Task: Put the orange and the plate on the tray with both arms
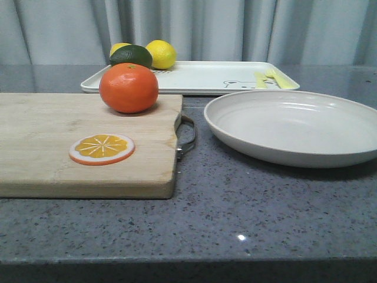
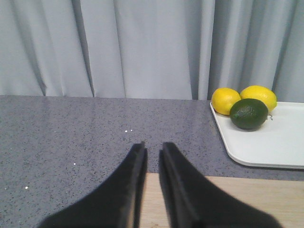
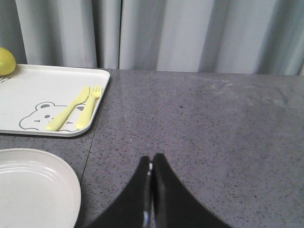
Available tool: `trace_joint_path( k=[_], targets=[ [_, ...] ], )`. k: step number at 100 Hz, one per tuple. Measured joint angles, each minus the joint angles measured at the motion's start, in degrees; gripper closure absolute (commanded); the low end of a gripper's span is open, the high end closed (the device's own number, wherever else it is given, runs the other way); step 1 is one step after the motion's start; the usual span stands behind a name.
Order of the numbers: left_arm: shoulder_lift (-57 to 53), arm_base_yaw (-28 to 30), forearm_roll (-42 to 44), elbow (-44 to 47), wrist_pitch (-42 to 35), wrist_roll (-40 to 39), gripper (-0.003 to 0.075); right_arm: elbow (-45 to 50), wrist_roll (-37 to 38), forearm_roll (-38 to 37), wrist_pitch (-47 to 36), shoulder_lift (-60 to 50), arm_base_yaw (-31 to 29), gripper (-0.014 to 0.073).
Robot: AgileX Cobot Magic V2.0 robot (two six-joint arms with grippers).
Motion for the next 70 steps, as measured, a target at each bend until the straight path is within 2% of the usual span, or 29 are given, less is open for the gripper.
trace_joint_path(
  k=[3, 10, 24, 51, 70],
  targets=[
    [0.4, 0.0, 0.0, 0.0, 0.0, 0.0, 0.0321, 0.0, 0.0, 0.0, 0.0, 0.0, 0.0, 0.0650],
    [1.2, 0.0, 0.0, 0.0, 0.0, 0.0, 0.0214, 0.0, 0.0, 0.0, 0.0, 0.0, 0.0, 0.0650],
    [3.2, 0.0, 0.0, -1.3, 0.9, 0.0, 0.0108, 0.0, 0.0, 0.0, 0.0, 0.0, 0.0, 0.0650],
    [10.9, 0.0, -0.7, -10.9, 6.7, 0.0, 0.0097, 0.0, 0.0, 0.0, 0.0, 0.0, 0.0, 0.0650],
    [20.3, -3.2, -1.0, -21.5, 17.9, 0.0, 0.0100, 0.0, 0.0, 0.0, 0.0, 0.0, 0.0, 0.0650]
  ],
)
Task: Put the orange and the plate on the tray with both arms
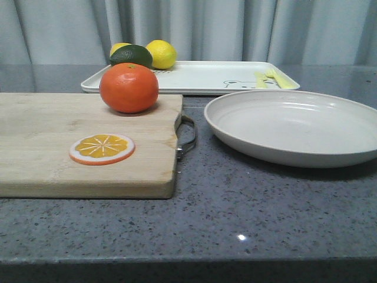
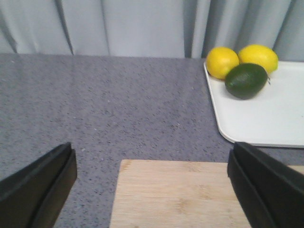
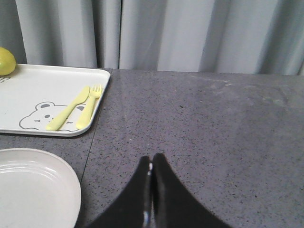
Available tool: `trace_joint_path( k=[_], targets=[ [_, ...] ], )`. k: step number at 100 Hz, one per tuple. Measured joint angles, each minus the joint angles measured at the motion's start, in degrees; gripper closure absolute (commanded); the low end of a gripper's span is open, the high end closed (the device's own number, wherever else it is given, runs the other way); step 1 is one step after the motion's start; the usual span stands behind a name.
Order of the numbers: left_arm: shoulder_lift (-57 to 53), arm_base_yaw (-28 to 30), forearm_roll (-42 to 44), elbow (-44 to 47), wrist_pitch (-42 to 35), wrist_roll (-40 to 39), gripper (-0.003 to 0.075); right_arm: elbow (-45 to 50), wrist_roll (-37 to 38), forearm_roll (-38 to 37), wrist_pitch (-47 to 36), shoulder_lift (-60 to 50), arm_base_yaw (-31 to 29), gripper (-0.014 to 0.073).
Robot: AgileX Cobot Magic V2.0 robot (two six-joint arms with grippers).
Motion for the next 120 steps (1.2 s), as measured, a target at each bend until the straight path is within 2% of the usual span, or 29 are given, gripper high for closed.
trace_joint_path(
  k=[37, 64, 93, 120],
  targets=[
    [20.0, -13.2, -0.1, -18.5, 10.8, 0.0, 0.0099, 0.0, 0.0, 0.0, 0.0, 0.0, 0.0, 0.0650],
    [32.8, -20.7, -4.6, -31.8, 23.7, 0.0, 0.0100, 0.0, 0.0, 0.0, 0.0, 0.0, 0.0, 0.0650],
    [42.7, -25.1, -6.2, -43.3, 34.1, 0.0, 0.0100, 0.0, 0.0, 0.0, 0.0, 0.0, 0.0, 0.0650],
    [47.6, -25.5, -6.3, -46.5, 37.7, 0.0, 0.0100, 0.0, 0.0, 0.0, 0.0, 0.0, 0.0, 0.0650]
  ],
)
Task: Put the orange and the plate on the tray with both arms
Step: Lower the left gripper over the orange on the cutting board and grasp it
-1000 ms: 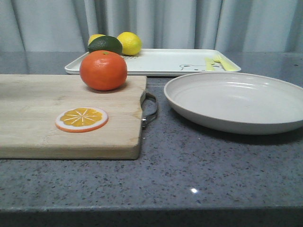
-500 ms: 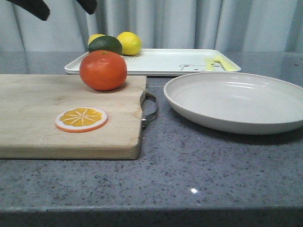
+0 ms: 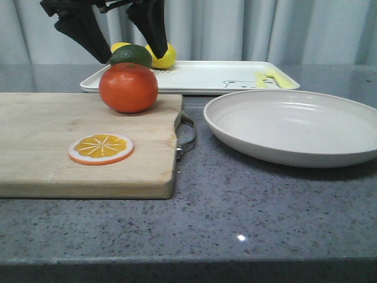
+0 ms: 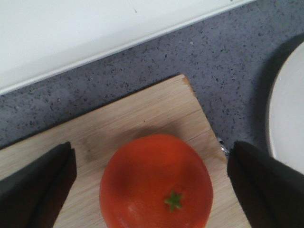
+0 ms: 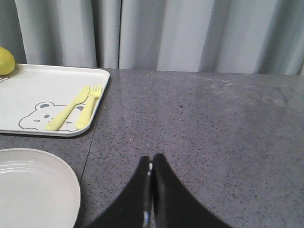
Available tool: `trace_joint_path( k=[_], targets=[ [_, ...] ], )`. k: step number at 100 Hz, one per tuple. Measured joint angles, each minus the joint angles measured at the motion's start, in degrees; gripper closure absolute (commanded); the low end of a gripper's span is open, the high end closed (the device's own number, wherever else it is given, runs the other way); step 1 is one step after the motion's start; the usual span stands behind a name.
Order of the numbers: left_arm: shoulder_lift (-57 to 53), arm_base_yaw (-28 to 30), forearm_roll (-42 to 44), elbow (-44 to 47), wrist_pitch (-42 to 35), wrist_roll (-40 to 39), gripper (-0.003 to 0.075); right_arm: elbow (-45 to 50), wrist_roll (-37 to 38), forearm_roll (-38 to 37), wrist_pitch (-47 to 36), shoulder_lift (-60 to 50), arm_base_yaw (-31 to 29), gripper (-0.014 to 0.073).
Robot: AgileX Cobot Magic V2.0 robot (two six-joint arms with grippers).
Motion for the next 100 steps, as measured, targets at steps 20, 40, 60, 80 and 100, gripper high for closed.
trace_joint_path(
  k=[20, 40, 60, 80, 100],
  targets=[
    [0.8, 0.0, 0.0, -0.1, 2.3, 0.0, 0.0100, 0.0, 0.0, 0.0, 0.0, 0.0, 0.0, 0.0650],
    [2.4, 0.0, -1.5, -0.1, 3.6, 0.0, 0.0100, 0.0, 0.0, 0.0, 0.0, 0.0, 0.0, 0.0650],
    [3.9, 0.0, -2.1, -0.1, 4.9, 0.0, 0.0101, 0.0, 0.0, 0.0, 0.0, 0.0, 0.0, 0.0650],
    [4.2, 0.0, -2.2, -0.1, 5.1, 0.0, 0.0177, 0.0, 0.0, 0.0, 0.0, 0.0, 0.0, 0.0650],
    [4.2, 0.0, -2.2, -0.2, 5.2, 0.0, 0.0354, 0.0, 0.0, 0.0, 0.0, 0.0, 0.0, 0.0650]
  ],
)
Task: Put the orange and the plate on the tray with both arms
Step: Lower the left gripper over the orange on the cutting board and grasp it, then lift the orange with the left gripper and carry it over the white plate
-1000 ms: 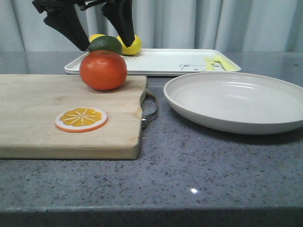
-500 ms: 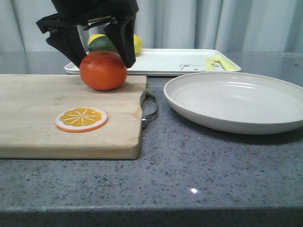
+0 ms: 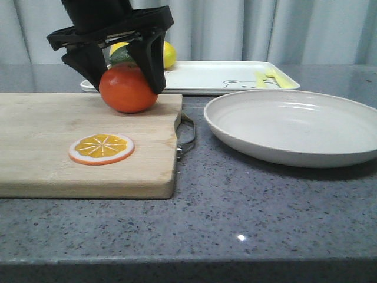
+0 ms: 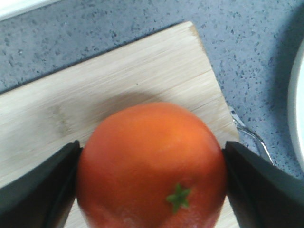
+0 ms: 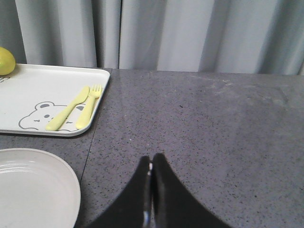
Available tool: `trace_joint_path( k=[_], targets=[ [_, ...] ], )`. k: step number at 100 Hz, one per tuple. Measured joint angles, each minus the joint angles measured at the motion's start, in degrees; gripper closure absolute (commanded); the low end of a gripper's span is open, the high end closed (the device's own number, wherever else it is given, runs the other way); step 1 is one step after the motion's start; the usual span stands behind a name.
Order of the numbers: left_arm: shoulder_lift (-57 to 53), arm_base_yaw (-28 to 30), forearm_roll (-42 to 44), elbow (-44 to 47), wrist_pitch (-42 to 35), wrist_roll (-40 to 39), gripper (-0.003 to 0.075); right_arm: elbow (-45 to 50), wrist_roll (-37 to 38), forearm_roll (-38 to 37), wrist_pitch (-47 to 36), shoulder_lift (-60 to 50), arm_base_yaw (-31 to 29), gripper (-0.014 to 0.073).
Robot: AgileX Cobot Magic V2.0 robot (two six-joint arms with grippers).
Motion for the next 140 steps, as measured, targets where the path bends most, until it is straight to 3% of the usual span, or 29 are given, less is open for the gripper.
trace_joint_path(
  k=[12, 43, 72, 105, 140],
  targets=[
    [0.0, 0.0, 0.0, 0.0, 0.0, 0.0, 0.0405, 0.0, 0.0, 0.0, 0.0, 0.0, 0.0, 0.0650],
    [0.1, -0.6, -4.3, -5.3, 2.0, 1.5, 0.0406, 0.0, 0.0, 0.0, 0.0, 0.0, 0.0, 0.0650],
    [0.9, -7.4, -5.1, -11.4, 2.5, 1.9, 0.0405, 0.0, 0.0, 0.0, 0.0, 0.0, 0.0, 0.0650],
    [10.1, -15.7, -5.5, -18.5, 2.5, 1.9, 0.0405, 0.0, 0.0, 0.0, 0.1, 0.0, 0.0, 0.0650],
    [15.6, -19.7, -6.1, -22.0, 2.1, 1.9, 0.0405, 0.0, 0.0, 0.0, 0.8, 0.0, 0.0, 0.0650]
  ],
)
